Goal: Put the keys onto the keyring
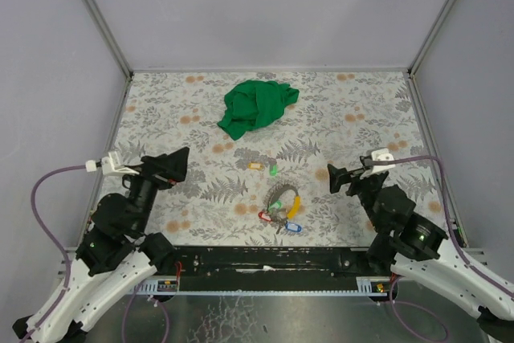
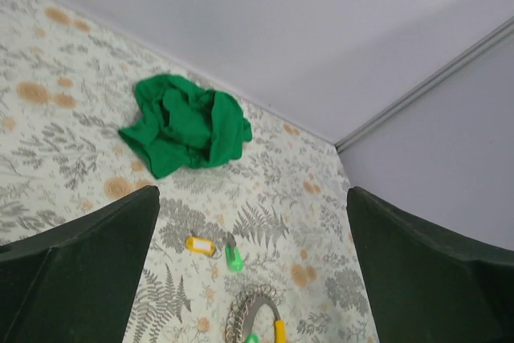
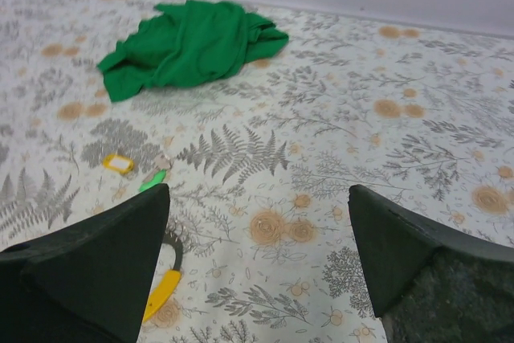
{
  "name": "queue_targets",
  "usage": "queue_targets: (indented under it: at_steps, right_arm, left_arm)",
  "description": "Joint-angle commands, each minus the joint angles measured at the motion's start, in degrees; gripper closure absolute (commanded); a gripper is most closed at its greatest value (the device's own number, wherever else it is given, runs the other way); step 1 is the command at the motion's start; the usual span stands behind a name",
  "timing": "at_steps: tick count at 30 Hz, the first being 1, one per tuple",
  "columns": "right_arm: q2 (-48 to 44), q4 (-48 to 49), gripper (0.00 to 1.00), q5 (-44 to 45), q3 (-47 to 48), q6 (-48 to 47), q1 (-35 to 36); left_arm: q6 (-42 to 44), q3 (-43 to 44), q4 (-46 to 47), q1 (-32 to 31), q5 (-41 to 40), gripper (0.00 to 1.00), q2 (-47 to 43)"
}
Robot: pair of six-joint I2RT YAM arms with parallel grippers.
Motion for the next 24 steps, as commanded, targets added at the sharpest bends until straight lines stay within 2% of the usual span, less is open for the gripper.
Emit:
queue_targets:
  at_steps: [1,6,17,24]
  right_arm:
    - [-6.4,-2.8,0.01,9.4,-1.7,4.8,-0.2]
    - [-10.2,-0.3,0.01,8.9,-4.0,4.1,-0.2]
    - [-5.2,-1.9,0.01,8.5,-2.3,4.2,-0.3]
    - [-5.5,-2.0,0.01,8.5,-2.4,4.0,-0.2]
  left_arm:
    - [6.0,4.1,-4.4,0.3,-3.5,0.00,-1.5]
    - [6.0,2.8,-3.2,0.3,-5.0,0.00,-1.3]
    - [3.3,2.3,-2.7,2.3,-4.2,0.00,0.4]
    - [1.6,2.8,-2.5,3.2,-4.0,0.00,0.9]
